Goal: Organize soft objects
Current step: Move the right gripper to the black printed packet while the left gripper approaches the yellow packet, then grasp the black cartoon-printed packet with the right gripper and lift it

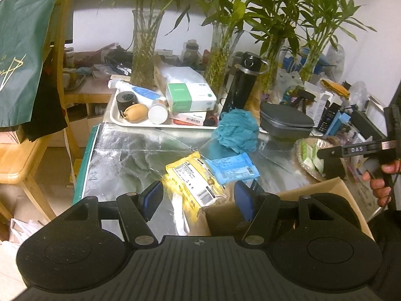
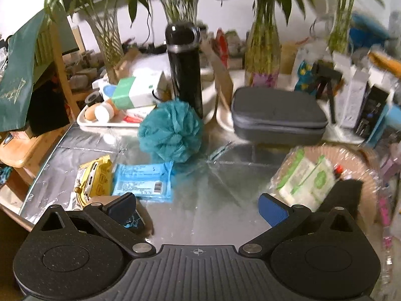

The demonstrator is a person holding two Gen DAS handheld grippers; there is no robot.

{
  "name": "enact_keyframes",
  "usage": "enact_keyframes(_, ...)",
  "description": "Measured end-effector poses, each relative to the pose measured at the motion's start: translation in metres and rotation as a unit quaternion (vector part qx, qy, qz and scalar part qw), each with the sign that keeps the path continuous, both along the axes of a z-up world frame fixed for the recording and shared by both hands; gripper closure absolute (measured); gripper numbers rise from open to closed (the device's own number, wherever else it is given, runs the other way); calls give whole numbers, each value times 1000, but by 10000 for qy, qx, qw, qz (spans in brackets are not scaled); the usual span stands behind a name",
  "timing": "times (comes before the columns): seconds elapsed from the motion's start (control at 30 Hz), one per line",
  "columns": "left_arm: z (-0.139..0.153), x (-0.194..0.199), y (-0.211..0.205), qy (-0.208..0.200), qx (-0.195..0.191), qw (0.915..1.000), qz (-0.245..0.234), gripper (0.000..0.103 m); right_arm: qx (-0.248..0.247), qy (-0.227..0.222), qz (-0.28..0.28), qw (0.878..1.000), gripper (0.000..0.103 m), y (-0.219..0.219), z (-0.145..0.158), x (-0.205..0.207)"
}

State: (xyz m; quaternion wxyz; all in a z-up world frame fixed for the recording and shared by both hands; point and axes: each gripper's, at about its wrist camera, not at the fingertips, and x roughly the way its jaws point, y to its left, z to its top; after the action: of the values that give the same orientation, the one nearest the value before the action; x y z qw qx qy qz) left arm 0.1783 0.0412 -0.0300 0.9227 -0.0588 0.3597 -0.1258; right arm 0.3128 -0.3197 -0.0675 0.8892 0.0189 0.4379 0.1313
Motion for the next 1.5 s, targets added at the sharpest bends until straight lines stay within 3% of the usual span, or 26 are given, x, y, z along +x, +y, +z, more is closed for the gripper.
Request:
enact_keyframes(0.13,-2,4,3,22,-35,10000,35,41,380,304,153,9987,0,-3,-16,18)
enact_keyframes(0.5,-9,14,8,109,-128,9998,65,41,780,609,855,9914,0,11,-54,55)
enact_keyframes(0.87,-11,16,12,146,-286,9995,80,41,1783,1755,1201,9607,12,26,-98,81)
enact_keyframes(1.1,-14,18,15,166,-314,9993,138,41,2399,2619,1168,9275,12,33,-126,95)
enact_keyframes(1.33,-21,15,15,123,-323,9994,86,41,3245,3945,507,8582,12,31,-171,108)
enact_keyframes(1.5,-24,12,15,130,-407,9990,142,41,3292,4277,273,8414,14,38,-183,118)
